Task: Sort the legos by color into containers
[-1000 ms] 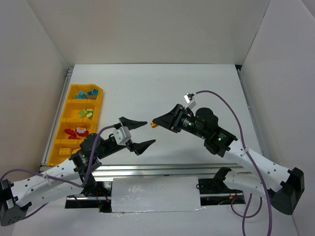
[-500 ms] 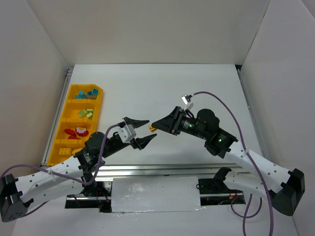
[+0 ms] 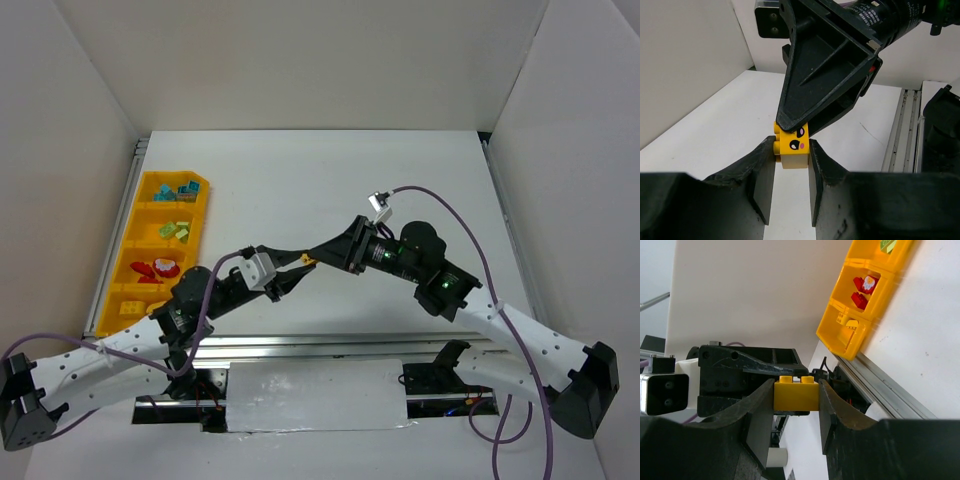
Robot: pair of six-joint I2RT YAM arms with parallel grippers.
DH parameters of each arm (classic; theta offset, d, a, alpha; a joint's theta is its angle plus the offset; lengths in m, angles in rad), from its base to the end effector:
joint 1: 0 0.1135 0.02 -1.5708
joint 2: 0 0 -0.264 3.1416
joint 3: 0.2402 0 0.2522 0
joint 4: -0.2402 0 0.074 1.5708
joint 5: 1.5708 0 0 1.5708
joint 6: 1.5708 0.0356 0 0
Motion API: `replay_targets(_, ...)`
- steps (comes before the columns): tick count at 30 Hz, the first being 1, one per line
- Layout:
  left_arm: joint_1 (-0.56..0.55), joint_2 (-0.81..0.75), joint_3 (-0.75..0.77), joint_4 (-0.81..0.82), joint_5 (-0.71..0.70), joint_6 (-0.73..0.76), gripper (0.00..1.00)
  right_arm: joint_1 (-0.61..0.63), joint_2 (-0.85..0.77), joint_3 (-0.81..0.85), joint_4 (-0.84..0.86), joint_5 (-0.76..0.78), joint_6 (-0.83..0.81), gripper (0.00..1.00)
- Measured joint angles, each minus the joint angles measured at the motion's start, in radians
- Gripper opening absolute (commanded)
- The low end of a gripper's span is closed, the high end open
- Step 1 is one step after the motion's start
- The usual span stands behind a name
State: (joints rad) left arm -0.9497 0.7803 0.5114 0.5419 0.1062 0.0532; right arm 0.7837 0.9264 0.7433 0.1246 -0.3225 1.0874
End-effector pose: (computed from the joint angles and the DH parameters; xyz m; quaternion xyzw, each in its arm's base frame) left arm 0.1074 -0.1566 0.3215 0.3272 0.5088 -0.3737 0.7031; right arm 0.1484 0.1638 0.3327 -0.0003 0.7264 0.6144 0.3078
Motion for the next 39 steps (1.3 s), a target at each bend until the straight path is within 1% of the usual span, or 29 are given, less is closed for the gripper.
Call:
replay_targets(3, 0.0, 0.013, 0.014, -0.005, -0.009, 0.0, 0.02, -0.006, 0.0, 0.0, 0.008, 0.004, 0.001, 0.0)
replay_targets(4, 0.0, 0.016, 0.016, -0.006, -0.014, 0.0, 0.0, -0.006, 0.002, 0.0, 0.011, 0.005, 0.001, 0.06)
replay_targets(5, 0.0, 0.017, 0.018, -0.011, -0.021, -0.002, 0.0, -0.008, 0.005, -0.001, 0.016, 0.005, 0.001, 0.18)
replay_targets(6, 0.0, 0.017, 0.02, -0.015, -0.031, -0.002, 0.0, -0.008, 0.01, -0.005, 0.03, 0.005, 0.0, 0.64)
replay_targets(7, 0.0, 0.018, 0.023, -0.021, -0.04, -0.004, 0.0, -0.01, 0.016, -0.011, 0.05, 0.003, 0.005, 0.98)
replay_targets(11, -0.003, 0.044, 0.048, -0.043, -0.113, -0.025, 0.0, -0.008, 0.051, -0.056, 0.121, -0.06, 0.01, 1.0)
replay_targets(15, 0.01, 0.056, 0.052, -0.098, -0.302, -0.094, 0.0, -0.045, 0.048, -0.091, 0.127, -0.056, 0.008, 1.0)
replay_targets(16, 0.027, 0.059, 0.055, -0.123, -0.351, -0.127, 0.0, -0.061, 0.04, -0.1, 0.121, -0.051, 0.004, 1.0)
replay_targets(18, 0.095, 0.075, 0.081, -0.206, -0.465, -0.222, 0.0, -0.102, 0.008, -0.122, 0.101, -0.044, -0.007, 1.0)
replay_targets(20, 0.22, 0.108, 0.149, -0.377, -0.59, -0.362, 0.0, -0.15, -0.041, -0.142, 0.07, -0.03, -0.019, 1.0)
replay_targets(22, 0.394, 0.154, 0.231, -0.57, -0.683, -0.539, 0.0, -0.192, -0.084, -0.148, 0.037, -0.017, -0.04, 1.0)
replay_targets(23, 0.47, 0.173, 0.255, -0.639, -0.71, -0.601, 0.0, -0.206, -0.103, -0.147, 0.031, -0.012, -0.048, 1.0)
replay_targets(24, 0.575, 0.195, 0.276, -0.723, -0.755, -0.687, 0.0, -0.212, -0.116, -0.147, 0.026, -0.01, -0.057, 1.0)
replay_targets(26, 0.733, 0.212, 0.28, -0.865, -0.813, -0.83, 0.0, -0.217, -0.134, -0.147, 0.011, -0.01, -0.076, 1.0)
replay_targets(28, 0.828, 0.213, 0.276, -1.004, -0.861, -0.956, 0.0, -0.221, -0.134, -0.147, 0.0, -0.014, -0.092, 1.0)
replay_targets(29, 0.854, 0.209, 0.274, -1.076, -0.89, -1.024, 0.0, -0.222, -0.132, -0.148, -0.008, -0.015, -0.099, 1.0)
replay_targets(31, 0.872, 0.194, 0.274, -1.204, -0.941, -1.152, 0.0, -0.226, -0.125, -0.153, -0.014, -0.024, -0.11, 1.0)
replay_targets(35, 0.875, 0.154, 0.267, -1.38, -1.039, -1.375, 0.0, -0.232, -0.105, -0.169, -0.025, -0.048, -0.123, 1.0)
replay_targets(37, 0.875, 0.152, 0.249, -1.44, -1.078, -1.464, 0.03, -0.234, -0.098, -0.175, -0.031, -0.058, -0.129, 1.0)
replay_targets(38, 0.876, 0.161, 0.238, -1.469, -1.092, -1.51, 0.08, -0.234, -0.096, -0.179, -0.035, -0.062, -0.133, 1.0)
replay_targets(39, 0.876, 0.173, 0.229, -1.498, -1.101, -1.555, 0.11, -0.234, -0.093, -0.181, -0.039, -0.065, -0.136, 1.0)
